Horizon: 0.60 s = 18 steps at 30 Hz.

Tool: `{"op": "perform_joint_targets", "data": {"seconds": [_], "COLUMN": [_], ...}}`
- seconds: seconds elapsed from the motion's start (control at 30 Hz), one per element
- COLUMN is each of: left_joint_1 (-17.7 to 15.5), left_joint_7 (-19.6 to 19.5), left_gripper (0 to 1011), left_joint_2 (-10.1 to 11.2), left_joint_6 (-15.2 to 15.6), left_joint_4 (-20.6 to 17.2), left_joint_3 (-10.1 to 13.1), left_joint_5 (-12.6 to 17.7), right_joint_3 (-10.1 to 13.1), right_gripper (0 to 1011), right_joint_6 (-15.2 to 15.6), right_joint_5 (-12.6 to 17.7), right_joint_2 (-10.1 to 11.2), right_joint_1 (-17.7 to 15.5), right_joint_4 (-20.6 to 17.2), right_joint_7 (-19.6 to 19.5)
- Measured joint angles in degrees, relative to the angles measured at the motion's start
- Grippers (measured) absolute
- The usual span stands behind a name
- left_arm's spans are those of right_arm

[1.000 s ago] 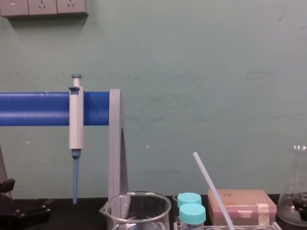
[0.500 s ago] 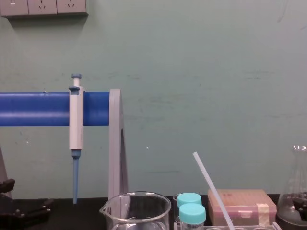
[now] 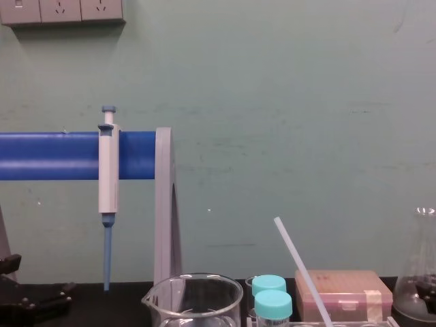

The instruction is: Pick up the stirring rod with one hand, then place it down.

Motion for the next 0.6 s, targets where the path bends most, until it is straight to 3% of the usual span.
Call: {"op": "perform_joint_targets", "data": {"seconds": [0.6], "left_joint_1": [0.0], "left_joint_7": [0.0], "left_gripper": [1000], "left_joint_2": [0.0], "left_joint_6": [0.0], "left_joint_4": [0.0], "left_joint_3": [0.0], "left_joint_5": [0.0], "right_joint_3": [0.0], "right_gripper": [1003], "right_joint_6": [0.0], "right_joint_5": [0.0], "right_joint_2": [0.0], "right_joint_1": [0.0], "right_joint_4": [0.0], "right_joint_7": [0.0]}}
